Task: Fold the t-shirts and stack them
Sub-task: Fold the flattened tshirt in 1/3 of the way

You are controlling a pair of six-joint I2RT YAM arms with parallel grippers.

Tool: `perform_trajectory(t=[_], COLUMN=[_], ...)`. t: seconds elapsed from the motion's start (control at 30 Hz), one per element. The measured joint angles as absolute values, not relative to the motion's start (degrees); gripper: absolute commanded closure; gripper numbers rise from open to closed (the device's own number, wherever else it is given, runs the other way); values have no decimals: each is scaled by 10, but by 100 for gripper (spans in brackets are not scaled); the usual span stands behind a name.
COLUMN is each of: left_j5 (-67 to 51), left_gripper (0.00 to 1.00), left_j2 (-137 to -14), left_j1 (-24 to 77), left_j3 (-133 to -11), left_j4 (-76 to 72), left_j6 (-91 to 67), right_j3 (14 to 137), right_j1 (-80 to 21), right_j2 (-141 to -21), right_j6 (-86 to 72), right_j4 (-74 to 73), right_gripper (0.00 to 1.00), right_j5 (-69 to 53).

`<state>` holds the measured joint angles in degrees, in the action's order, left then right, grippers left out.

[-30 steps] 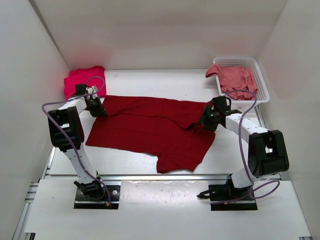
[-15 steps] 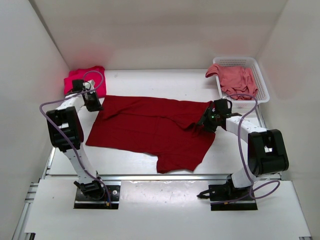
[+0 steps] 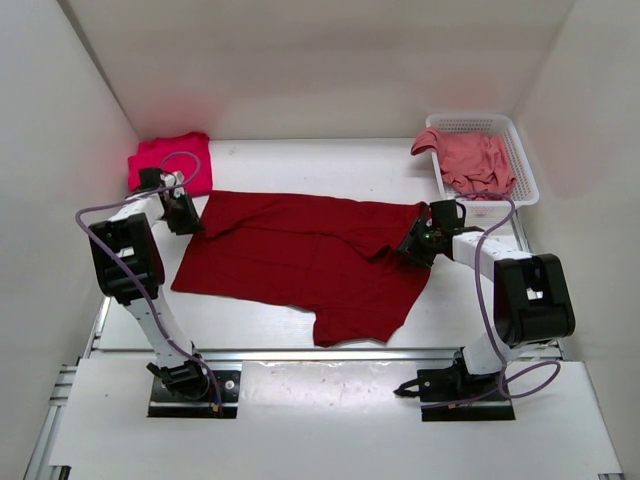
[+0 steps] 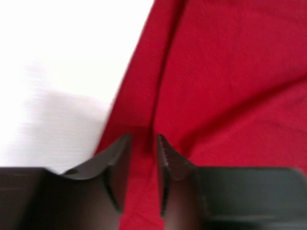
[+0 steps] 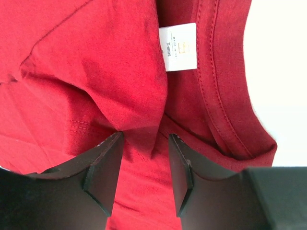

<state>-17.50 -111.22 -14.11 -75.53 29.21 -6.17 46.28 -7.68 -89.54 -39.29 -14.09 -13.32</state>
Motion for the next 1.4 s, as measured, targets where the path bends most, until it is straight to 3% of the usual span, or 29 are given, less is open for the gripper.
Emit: perform_trajectory(t=[0.2,0.37,0.6,0.67,0.77,0.8,0.87,0.9,0.97,1.1,1.4], left_j5=[-204,-206,-211,-215,-221,-223,-227,-227,-227,-227,-216], left_gripper=[56,66,62,60,60,60,66,68,86,99,100], left_j2=[-1114,-1123,-1127,-1127,-1127,-1127,-1127,-1127,-1127,-1128,-1135], left_j1=[-126,-112,-120,-127,-139,-142,-143,-143,-141,-129,-150], left_j3=[-745,-745,-745,-745,-745,-745,-745,-745,-745,-746,-826], left_j4=[302,302,305,309,314,314,315,315,316,318,334], left_j6=[-74,-80,-80,-79,-79,-79,-79,-79,-74,-65,-39], right_j3=[461,461,461,461,461,461,461,461,461,461,453], right_j1=[-82,-84,-84,-85,-85,-85,-84,-84,-84,-78,-21], right_j2=[-896,-896,-896,-897,-900,-900,-903,-905,-906,-906,-837], right_j6=[-395,-395,-397,-399,-400,-401,-403,-404,-405,-404,-374], right_j4=[-138,-136,-136,-136,-136,-136,-134,-133,-132,-132,-157], right_gripper=[58,59,61,65,90,93,100,100,100,99,100], right_j5=[-140,-143,-145,-145,-147,-149,-152,-153,-154,-158,-162])
